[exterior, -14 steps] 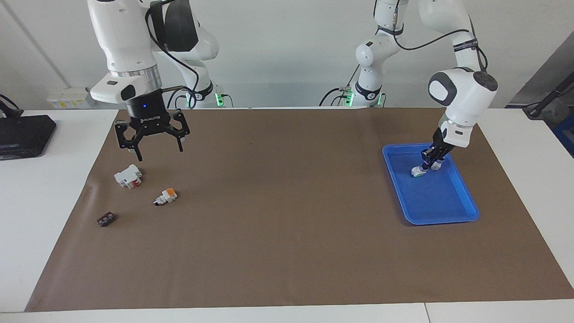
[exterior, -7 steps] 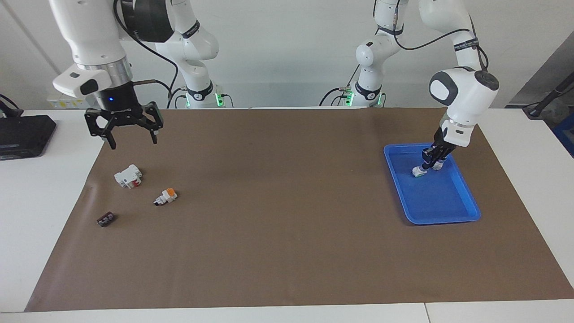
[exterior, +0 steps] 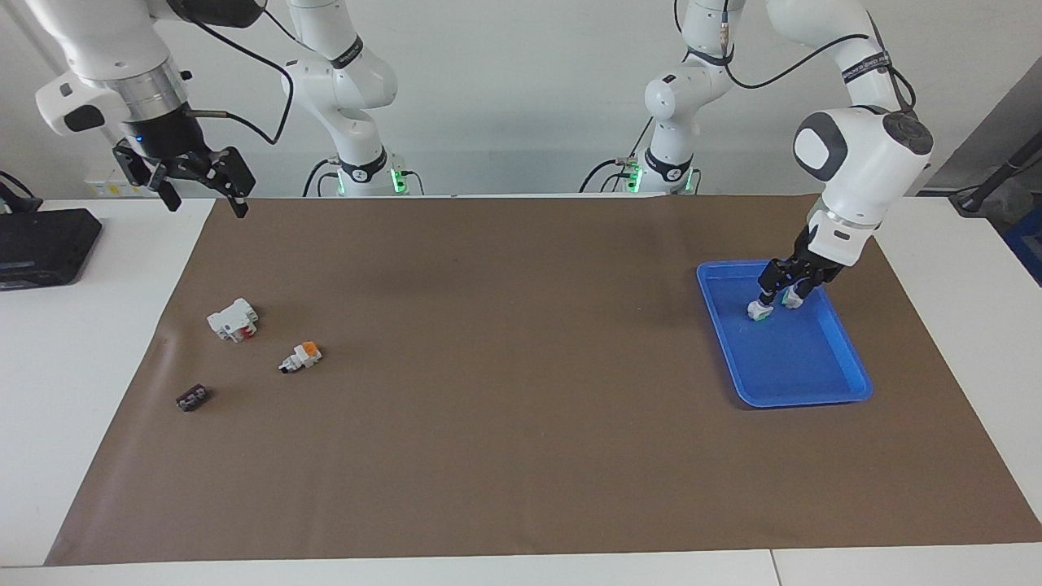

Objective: Turn and place switch with both arms
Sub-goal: 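Open the left gripper and release the switch in the tray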

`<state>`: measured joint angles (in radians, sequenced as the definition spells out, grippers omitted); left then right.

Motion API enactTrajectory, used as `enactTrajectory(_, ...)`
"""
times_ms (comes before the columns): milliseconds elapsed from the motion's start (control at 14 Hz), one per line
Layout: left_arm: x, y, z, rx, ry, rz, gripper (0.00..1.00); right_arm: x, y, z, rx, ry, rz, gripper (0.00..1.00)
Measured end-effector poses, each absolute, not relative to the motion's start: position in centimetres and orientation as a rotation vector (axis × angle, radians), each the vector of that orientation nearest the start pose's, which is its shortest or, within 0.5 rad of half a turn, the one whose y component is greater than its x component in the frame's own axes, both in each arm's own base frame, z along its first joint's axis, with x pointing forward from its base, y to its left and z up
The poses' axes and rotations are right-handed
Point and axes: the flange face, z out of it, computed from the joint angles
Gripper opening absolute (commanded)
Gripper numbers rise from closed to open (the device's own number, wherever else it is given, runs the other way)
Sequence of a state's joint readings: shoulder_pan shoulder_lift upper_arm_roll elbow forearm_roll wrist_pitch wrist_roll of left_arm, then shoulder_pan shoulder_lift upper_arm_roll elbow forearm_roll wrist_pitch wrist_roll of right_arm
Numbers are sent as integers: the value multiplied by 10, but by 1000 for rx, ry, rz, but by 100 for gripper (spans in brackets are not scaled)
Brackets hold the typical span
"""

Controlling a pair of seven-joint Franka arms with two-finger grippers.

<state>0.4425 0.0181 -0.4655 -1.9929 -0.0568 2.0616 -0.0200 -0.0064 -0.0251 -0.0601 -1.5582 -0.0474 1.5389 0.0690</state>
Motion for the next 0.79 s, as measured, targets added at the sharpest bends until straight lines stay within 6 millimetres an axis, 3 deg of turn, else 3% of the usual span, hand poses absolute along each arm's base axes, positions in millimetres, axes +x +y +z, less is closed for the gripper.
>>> enactTrajectory(287,573,-74,485,-3158,188,59,84,534,-53,638,-3146,257,11,100)
enactTrajectory(502,576,-113,524,-3097,271,182,85,534,-52,636,-3137,255,18,100)
enactTrajectory(788,573,-140,577,-3089,268,213,86,534,-35,634,-3138,206,27,100)
